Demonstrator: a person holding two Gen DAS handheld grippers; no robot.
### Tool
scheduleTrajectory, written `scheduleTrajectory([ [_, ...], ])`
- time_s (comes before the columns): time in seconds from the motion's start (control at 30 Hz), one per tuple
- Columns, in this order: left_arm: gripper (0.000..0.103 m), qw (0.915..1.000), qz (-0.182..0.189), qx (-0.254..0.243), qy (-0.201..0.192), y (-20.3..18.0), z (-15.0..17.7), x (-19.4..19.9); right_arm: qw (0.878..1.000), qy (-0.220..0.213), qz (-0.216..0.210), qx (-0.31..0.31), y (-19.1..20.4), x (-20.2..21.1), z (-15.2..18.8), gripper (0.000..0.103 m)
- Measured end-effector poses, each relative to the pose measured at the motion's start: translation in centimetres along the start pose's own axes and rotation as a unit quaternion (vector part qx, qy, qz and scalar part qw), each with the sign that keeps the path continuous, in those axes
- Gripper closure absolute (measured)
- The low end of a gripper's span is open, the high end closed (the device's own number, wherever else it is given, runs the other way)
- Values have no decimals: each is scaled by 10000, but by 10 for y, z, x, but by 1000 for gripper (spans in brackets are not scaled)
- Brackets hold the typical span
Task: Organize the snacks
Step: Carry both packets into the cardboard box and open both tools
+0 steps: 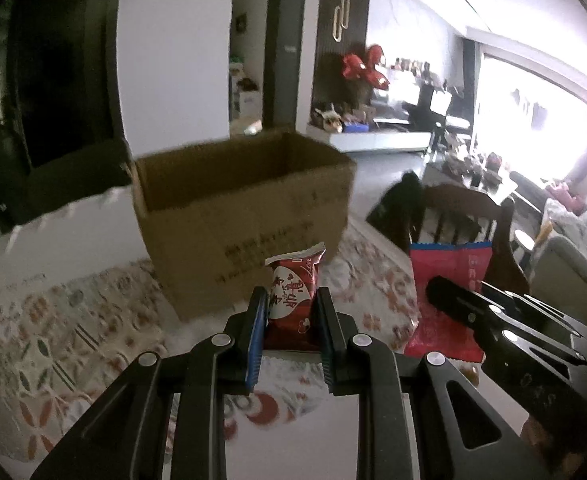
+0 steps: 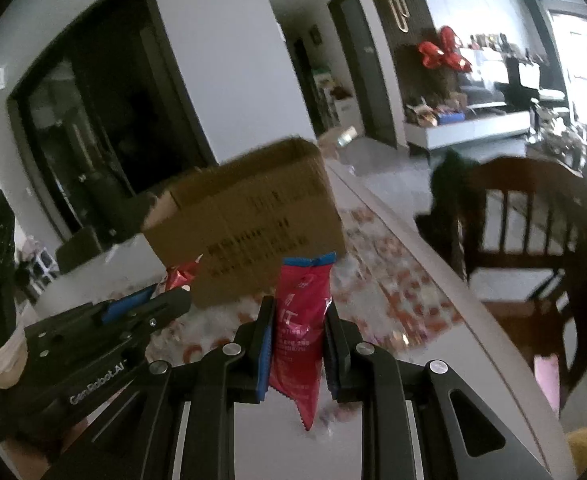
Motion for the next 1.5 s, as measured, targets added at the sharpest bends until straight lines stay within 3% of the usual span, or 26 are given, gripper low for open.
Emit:
scheduleTrajectory([
  [0.53,79,9987,-310,120,-394,38,-81,5,9936,-835,-276,711,46,-5,-106,82],
  [0.77,79,9988,-423,196,-158,59,-118,-22,9922,-641,-311,1021,57,-37,-147,81],
  [1.0,77,9981,-457,389,111,77,-131,-49,9922,-169,-233,1217,63,-81,-169,80],
  [1.07,62,9973,-592,429,86,81,-132,-49,9914,-49,-239,1289,63,-89,-171,77],
  [1.2,57,9963,-741,442,54,84,-129,-45,9921,144,-181,1233,58,-99,-174,74],
  [1.33,41,9945,-958,412,-87,81,-116,-32,9915,220,-176,1271,54,-97,-166,62],
  [1.5,34,9905,-1258,521,-205,71,-92,-16,9897,291,-204,1390,49,-88,-150,56],
])
Point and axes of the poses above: each gripper's, at about its wrist camera, not at the fingertips, and x roughly against the way its jaws point, y to its left, z to its underside, the point moved 1 cm from there along -x, roughly the way its jaws point, and after that the axes turned 11 degrees about y, right-handed, at the moved point
